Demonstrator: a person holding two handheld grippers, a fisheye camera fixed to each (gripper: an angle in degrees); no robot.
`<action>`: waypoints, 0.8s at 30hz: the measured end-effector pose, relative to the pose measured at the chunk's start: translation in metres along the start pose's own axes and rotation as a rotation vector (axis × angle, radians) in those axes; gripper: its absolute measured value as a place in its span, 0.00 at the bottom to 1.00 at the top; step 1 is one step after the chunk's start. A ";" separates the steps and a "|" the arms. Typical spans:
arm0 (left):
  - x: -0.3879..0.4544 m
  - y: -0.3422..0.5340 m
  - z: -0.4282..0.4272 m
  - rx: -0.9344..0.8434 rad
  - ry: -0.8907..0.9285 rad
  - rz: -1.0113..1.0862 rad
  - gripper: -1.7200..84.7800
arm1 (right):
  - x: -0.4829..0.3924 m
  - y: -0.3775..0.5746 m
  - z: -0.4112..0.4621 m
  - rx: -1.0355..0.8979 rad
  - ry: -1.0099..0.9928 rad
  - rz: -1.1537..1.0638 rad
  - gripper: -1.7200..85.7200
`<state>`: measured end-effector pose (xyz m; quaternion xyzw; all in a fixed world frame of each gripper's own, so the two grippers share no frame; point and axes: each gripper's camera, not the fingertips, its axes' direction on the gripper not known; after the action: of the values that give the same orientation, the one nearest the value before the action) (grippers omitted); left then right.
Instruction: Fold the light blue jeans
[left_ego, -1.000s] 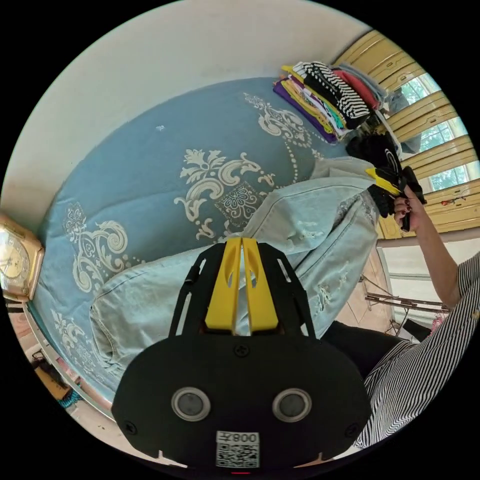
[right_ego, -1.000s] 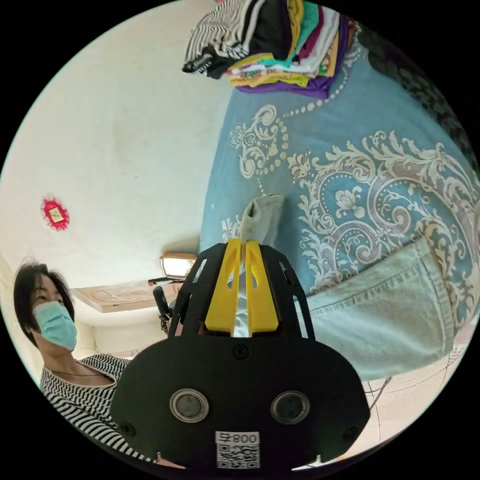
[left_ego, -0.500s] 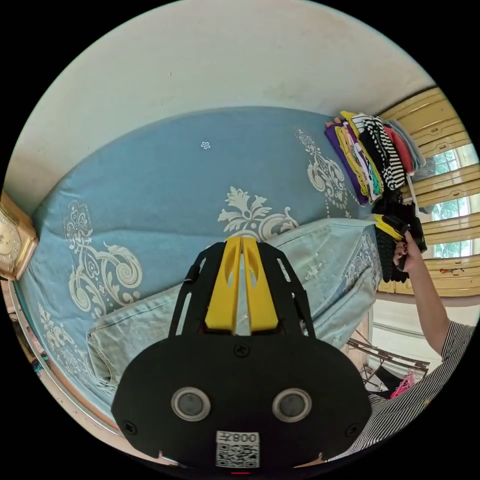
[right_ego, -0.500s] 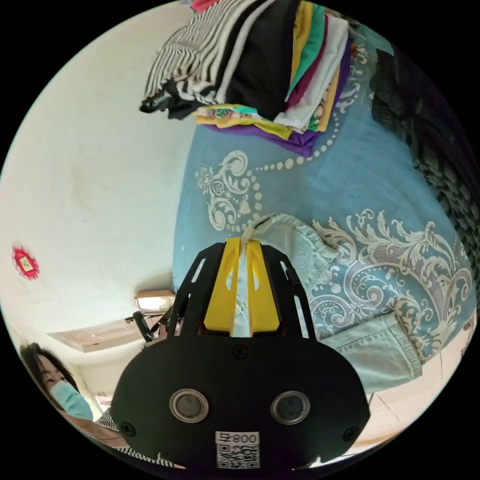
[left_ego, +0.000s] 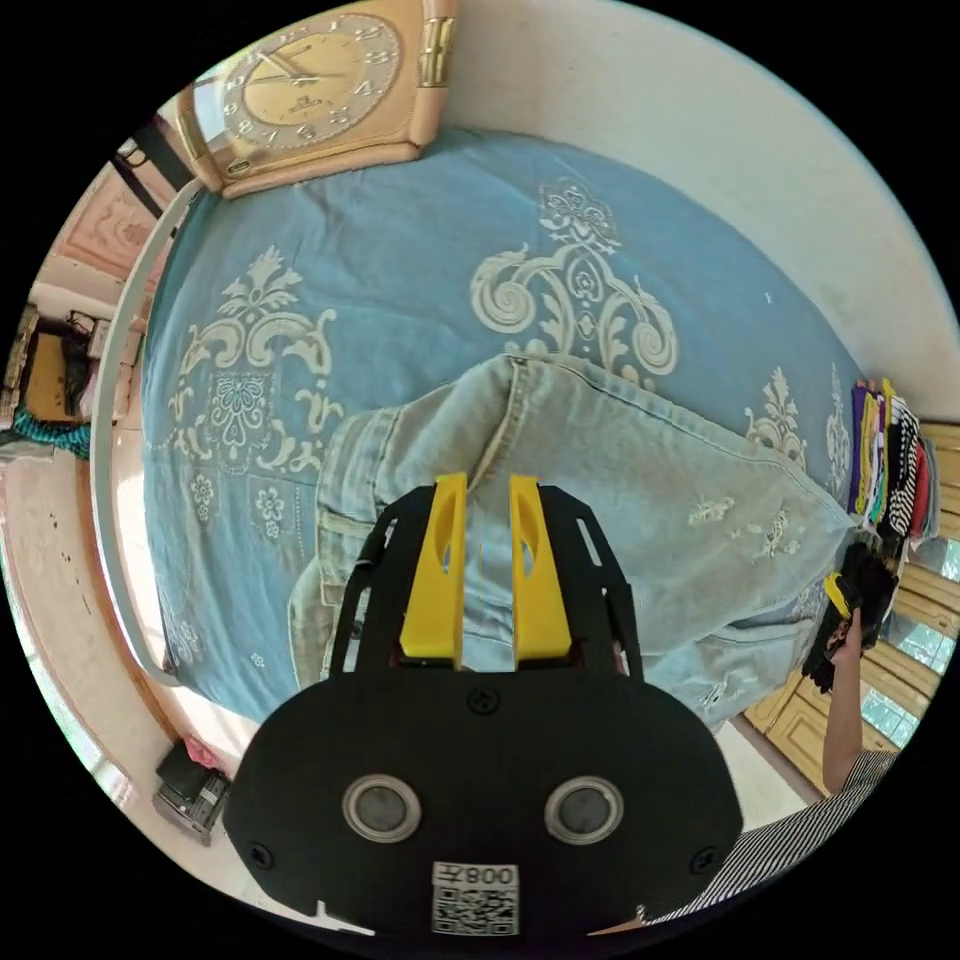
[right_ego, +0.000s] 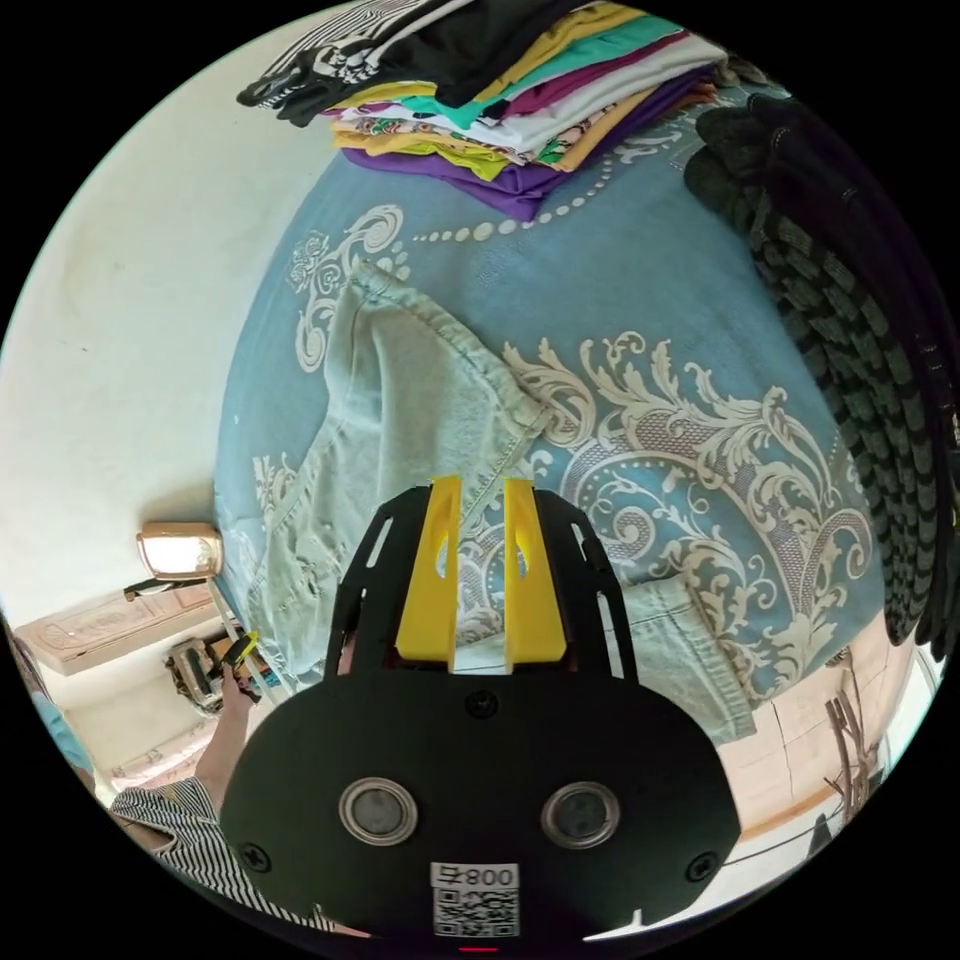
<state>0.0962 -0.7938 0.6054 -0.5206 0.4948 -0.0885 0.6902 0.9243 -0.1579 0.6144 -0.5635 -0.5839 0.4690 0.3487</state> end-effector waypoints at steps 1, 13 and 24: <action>0.000 -0.001 -0.006 0.010 0.006 -0.012 0.09 | -0.005 -0.002 0.003 0.003 0.035 -0.007 0.11; 0.000 0.014 -0.073 -0.072 0.119 -0.146 0.12 | -0.043 0.002 0.031 0.009 0.161 -0.046 0.11; 0.035 0.085 -0.178 0.009 0.175 -0.073 0.05 | -0.058 0.018 0.041 -0.034 0.251 -0.108 0.05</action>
<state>-0.0579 -0.8906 0.5219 -0.5256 0.5334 -0.1610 0.6428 0.8994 -0.2230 0.5919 -0.5913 -0.5731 0.3655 0.4340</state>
